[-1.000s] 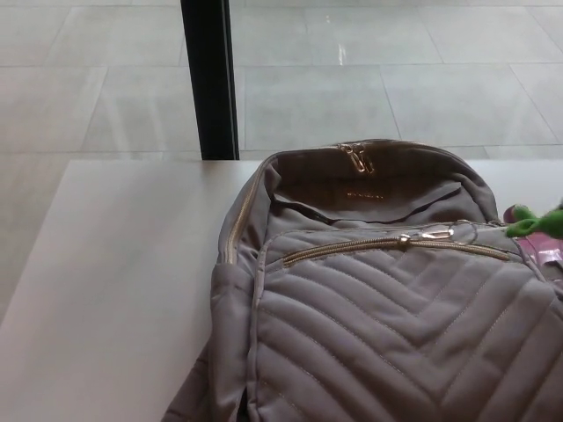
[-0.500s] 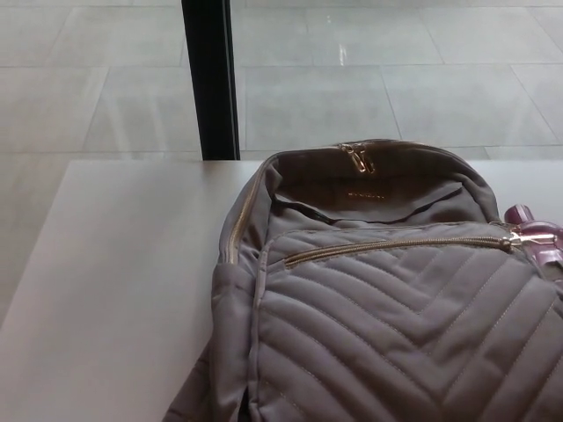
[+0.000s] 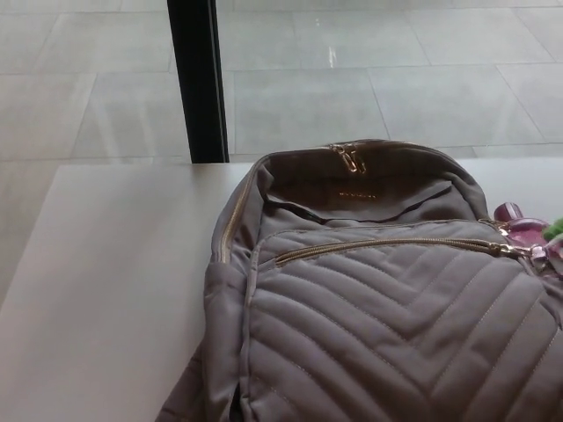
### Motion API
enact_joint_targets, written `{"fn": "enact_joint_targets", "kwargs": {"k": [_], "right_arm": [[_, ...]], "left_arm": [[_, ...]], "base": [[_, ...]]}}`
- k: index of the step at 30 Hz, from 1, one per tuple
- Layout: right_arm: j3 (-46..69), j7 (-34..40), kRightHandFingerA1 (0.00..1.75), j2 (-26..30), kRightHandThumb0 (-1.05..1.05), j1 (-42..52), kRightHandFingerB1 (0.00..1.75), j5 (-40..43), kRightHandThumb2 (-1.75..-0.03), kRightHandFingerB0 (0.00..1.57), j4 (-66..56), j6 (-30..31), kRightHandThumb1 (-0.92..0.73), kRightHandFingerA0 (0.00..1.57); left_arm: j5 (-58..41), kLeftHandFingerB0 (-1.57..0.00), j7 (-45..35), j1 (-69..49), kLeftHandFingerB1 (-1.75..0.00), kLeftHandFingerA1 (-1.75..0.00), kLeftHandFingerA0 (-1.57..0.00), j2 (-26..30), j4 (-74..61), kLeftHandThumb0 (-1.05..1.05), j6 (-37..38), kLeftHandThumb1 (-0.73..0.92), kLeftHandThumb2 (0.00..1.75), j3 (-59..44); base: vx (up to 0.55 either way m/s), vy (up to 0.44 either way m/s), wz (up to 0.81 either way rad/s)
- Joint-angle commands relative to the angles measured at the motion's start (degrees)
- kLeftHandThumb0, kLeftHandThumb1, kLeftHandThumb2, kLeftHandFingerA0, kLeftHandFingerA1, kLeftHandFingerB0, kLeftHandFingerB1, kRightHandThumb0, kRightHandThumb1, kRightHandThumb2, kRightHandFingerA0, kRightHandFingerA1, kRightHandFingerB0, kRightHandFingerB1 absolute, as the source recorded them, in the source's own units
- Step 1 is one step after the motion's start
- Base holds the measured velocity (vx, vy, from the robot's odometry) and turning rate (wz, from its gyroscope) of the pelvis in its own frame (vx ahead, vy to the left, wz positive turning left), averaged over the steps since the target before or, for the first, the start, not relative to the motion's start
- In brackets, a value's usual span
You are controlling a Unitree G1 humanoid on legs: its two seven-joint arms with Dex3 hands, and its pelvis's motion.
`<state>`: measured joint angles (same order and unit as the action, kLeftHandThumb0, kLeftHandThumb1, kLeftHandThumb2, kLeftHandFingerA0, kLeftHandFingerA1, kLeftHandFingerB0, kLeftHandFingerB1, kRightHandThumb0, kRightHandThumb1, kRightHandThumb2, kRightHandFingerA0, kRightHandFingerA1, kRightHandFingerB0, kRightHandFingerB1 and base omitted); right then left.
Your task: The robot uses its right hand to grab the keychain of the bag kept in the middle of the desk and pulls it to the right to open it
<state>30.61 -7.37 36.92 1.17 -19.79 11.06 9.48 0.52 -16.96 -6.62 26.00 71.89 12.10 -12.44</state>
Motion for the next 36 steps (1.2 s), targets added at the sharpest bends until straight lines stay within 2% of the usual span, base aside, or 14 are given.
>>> {"fn": "enact_joint_targets", "kwargs": {"k": [1,2,3,6,7,11,19,20,23,24,29,30,35,36], "right_arm": [[-0.7,-8.6,1.29,1.8,-0.44,1.8,0.53,7.7,-0.62,0.50,-1.1,-0.4,-0.69,0.93],[-1.7,-11.8,0.95,3.0,-0.65,3.0,0.47,8.5,-0.89,0.20,-1.2,-1.9,-0.54,0.96],[-2.3,-13.7,0.64,3.7,-0.79,3.8,0.26,9.1,-0.61,0.09,-1.4,-2.4,-0.63,0.92],[-3.1,-19.5,1.00,4.6,-1.05,6.9,0.01,11.8,-0.99,0.00,-5.3,-0.3,-0.55,0.71],[-3.1,-20.0,0.85,4.7,-0.95,7.8,0.00,11.9,-0.61,0.00,-6.3,0.3,-0.68,0.64],[0.4,-20.6,0.44,3.6,-0.95,10.4,0.00,14.8,-0.92,0.00,-4.6,3.2,-0.56,0.13],[6.6,-11.2,0.50,-0.1,-0.64,14.1,0.12,15.6,-0.62,0.00,12.7,-2.1,-0.68,0.28],[6.7,-5.3,0.79,-2.7,-0.60,15.9,0.32,14.2,-0.86,0.04,22.5,-5.1,-0.55,0.63],[5.5,-2.5,0.65,-5.0,-0.55,17.2,0.28,13.8,-0.60,0.09,31.8,-4.4,-0.70,0.41],[4.0,-4.0,0.61,-5.6,-0.60,18.4,0.33,13.4,-0.87,0.05,33.8,-3.8,-0.59,0.32],[-3.7,-10.2,0.59,-7.1,-0.37,27.4,0.46,10.2,-0.98,0.01,35.0,-8.1,-0.51,0.26],[-5.1,-11.4,0.44,-6.4,-0.50,27.2,0.28,10.3,-0.61,0.18,37.3,-10.1,-0.71,0.29],[-8.7,-12.6,0.54,-4.7,-0.54,23.2,0.31,11.9,-0.61,0.23,45.4,-14.5,-0.69,0.44],[-9.2,-12.4,0.56,-4.5,-0.55,22.9,0.33,11.9,-0.62,0.27,45.8,-15.3,-0.72,0.49]], "left_arm": [[-0.6,-0.33,0.2,-0.4,-0.42,-0.50,-0.57,0.1,0.3,-0.90,0.1,0.92,0.85,-0.2],[-0.6,-0.33,0.4,-0.5,-0.42,-0.51,-0.57,0.0,-0.1,-0.89,0.0,0.92,0.85,-0.1],[-0.6,-0.31,0.5,-0.5,-0.51,-0.59,-0.52,0.0,0.0,-0.82,-0.1,0.82,1.19,-0.1],[-0.5,-0.33,0.2,-0.7,-0.42,-0.51,-0.55,-0.3,-0.2,-0.93,0.2,0.92,0.86,0.1],[-0.4,-0.33,0.3,-0.8,-0.42,-0.51,-0.59,-0.3,-0.2,-0.92,0.2,0.92,0.86,0.2],[-0.1,-0.35,0.7,-0.8,-0.45,-0.53,-0.56,-0.5,-0.4,-0.93,-0.3,0.86,0.93,0.4],[0.3,-0.33,0.4,-0.1,-0.42,-0.50,-0.55,-0.3,-0.3,-0.91,0.0,0.92,0.86,1.1],[0.2,-0.30,0.4,0.1,-0.51,-0.59,-0.51,-0.3,-0.1,-0.82,-0.2,0.81,1.19,1.0],[0.3,-0.33,0.4,0.3,-0.42,-0.51,-0.58,-0.3,0.4,-0.91,-0.2,0.92,0.85,1.1],[0.4,-0.32,0.5,0.1,-0.52,-0.60,-0.54,-0.1,0.4,-0.83,-0.3,0.81,1.19,1.1],[1.3,-0.33,0.3,-0.7,-0.43,-0.50,-0.55,0.4,-0.5,-0.87,0.0,0.92,0.86,2.0],[1.6,-0.33,0.8,-0.8,-0.42,-0.49,-0.56,0.5,-0.6,-0.88,0.0,0.92,0.86,2.4],[2.3,-0.30,0.7,-0.7,-0.42,-0.50,-0.56,1.3,-1.2,-0.88,-0.9,0.92,0.85,3.6],[2.1,-0.26,0.2,-0.5,-0.51,-0.60,-0.49,1.3,-1.1,-0.79,-1.3,0.82,1.17,3.6]], "base": [[0.00,0.000,0.00],[0.00,0.000,0.00],[0.00,0.000,0.00],[0.00,0.000,0.00],[0.00,0.000,0.00],[0.00,0.000,0.00],[0.00,0.000,0.00],[0.00,0.000,0.00],[0.00,0.000,0.00],[0.00,0.000,0.00],[0.00,0.001,0.02],[0.00,0.000,0.00],[0.00,0.000,-0.02],[0.00,0.000,0.00]]}}
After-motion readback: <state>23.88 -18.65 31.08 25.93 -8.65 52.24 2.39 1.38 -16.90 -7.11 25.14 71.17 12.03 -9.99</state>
